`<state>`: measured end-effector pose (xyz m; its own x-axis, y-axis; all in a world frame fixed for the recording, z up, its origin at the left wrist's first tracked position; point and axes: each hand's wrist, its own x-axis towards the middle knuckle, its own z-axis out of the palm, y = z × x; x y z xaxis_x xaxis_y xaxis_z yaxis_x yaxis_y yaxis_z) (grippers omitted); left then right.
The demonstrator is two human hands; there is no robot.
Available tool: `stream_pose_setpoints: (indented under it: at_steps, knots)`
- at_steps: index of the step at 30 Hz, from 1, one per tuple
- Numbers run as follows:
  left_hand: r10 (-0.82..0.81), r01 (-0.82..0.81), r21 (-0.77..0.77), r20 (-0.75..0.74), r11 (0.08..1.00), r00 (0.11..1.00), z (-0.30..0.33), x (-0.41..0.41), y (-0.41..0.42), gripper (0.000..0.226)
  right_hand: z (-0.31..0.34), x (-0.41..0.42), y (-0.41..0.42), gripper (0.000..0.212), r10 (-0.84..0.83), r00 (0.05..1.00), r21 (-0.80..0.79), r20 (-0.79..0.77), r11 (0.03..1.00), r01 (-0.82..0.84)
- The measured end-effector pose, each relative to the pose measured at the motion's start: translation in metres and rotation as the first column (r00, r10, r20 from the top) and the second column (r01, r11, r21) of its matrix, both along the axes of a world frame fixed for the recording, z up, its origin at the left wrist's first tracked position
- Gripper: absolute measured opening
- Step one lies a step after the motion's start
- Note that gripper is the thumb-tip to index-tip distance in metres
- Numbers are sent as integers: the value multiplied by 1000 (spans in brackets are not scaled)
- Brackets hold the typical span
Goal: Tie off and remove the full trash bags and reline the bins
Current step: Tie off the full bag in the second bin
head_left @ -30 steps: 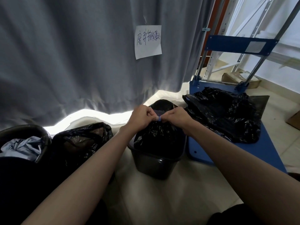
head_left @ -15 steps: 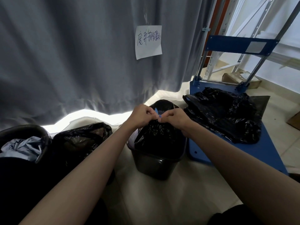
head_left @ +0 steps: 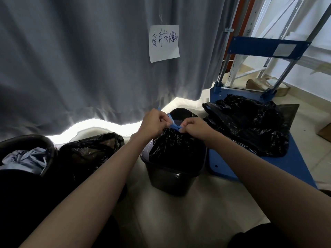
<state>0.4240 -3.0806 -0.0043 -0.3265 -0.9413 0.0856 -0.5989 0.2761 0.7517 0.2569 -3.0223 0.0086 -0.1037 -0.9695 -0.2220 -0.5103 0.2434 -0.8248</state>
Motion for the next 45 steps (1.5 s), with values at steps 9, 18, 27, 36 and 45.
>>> stream_pose_setpoints:
  at_steps: [9,18,27,36,45]
  knots:
    - [114,-108,-213,14,971,993,-6,0,4,25,-8,7,2,14,183,882,-102,-434,963,-250]
    - [156,-156,-207,-17,966,988,-11,7,-3,24,-13,1,1,5,159,912,-117,-378,969,-217]
    - [22,-41,-232,-86,972,996,7,4,-1,17,-19,7,-9,40,162,897,-129,-412,964,-233]
    - [-1,71,-334,205,940,979,4,14,5,10,-17,4,-10,19,-34,910,-184,-413,982,-47]
    - [-83,157,-211,324,965,943,-12,-11,14,20,-6,5,-2,7,-57,931,-244,-362,969,-35]
